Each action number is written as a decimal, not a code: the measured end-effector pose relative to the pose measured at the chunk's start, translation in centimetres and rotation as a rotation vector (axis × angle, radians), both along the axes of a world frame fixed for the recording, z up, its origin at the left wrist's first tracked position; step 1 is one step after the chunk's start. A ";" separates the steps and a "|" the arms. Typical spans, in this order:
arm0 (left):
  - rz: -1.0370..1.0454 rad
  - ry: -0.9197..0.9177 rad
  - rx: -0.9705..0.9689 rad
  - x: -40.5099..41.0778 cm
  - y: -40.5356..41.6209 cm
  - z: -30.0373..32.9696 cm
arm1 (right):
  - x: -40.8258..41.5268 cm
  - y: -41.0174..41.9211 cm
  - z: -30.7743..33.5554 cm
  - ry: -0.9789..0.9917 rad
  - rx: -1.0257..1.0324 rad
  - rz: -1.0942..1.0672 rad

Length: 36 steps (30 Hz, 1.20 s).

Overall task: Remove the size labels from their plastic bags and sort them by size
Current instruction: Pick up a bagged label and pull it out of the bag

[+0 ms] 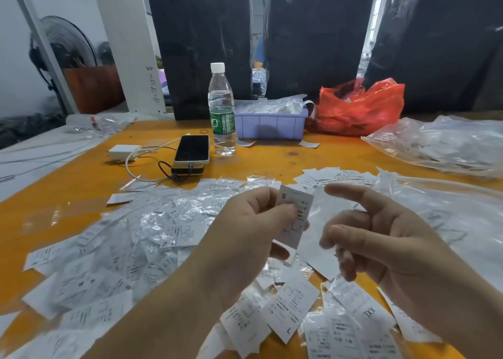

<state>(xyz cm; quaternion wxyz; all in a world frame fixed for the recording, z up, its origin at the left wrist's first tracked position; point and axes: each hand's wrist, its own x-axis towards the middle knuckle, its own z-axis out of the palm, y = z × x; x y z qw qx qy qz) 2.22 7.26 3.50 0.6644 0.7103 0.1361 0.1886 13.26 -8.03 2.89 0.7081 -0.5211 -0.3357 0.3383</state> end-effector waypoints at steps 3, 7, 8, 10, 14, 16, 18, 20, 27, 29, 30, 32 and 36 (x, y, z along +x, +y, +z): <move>-0.042 -0.042 0.134 0.0 -0.4 -0.1 | 0.1 0.2 -0.1 0.249 -0.028 0.139; -0.057 -0.056 0.188 0.0 -0.6 -0.4 | 0.3 0.0 -0.1 0.231 -0.126 0.295; -0.035 -0.052 0.174 0.0 -0.5 -0.3 | 0.5 0.0 -0.2 0.255 -0.129 0.268; 0.036 -0.049 0.133 -0.1 -0.4 -0.2 | 0.8 0.0 -0.4 0.301 -0.123 0.201; 0.179 -0.048 0.215 -0.1 0.6 -0.1 | 1.4 -0.3 -0.3 0.333 -0.088 0.129; 0.161 -0.008 0.277 -0.2 0.7 0.0 | 1.5 -0.3 -0.3 0.337 -0.081 0.120; 0.094 0.034 0.283 -0.2 0.2 0.0 | 1.3 -0.3 -0.3 0.324 -0.076 0.120; 0.003 0.066 0.268 0.0 -0.3 -0.1 | 1.2 -0.3 -0.3 0.296 -0.073 0.109; -0.112 0.000 0.240 0.1 -1.4 -0.7 | 0.6 0.0 0.2 0.160 -0.095 0.083; -0.098 -0.036 0.244 0.0 -1.6 -0.6 | 0.3 -0.1 0.1 0.115 -0.101 0.080; -0.082 -0.044 0.260 0.0 -1.6 -0.7 | 0.3 -0.1 0.1 0.092 -0.108 0.062; -0.055 -0.055 0.278 0.1 -1.6 -0.6 | 0.3 -0.2 0.1 0.049 -0.111 0.008; -0.025 -0.073 0.187 0.0 -1.2 -0.2 | 0.4 -0.2 0.3 0.049 -0.035 -0.091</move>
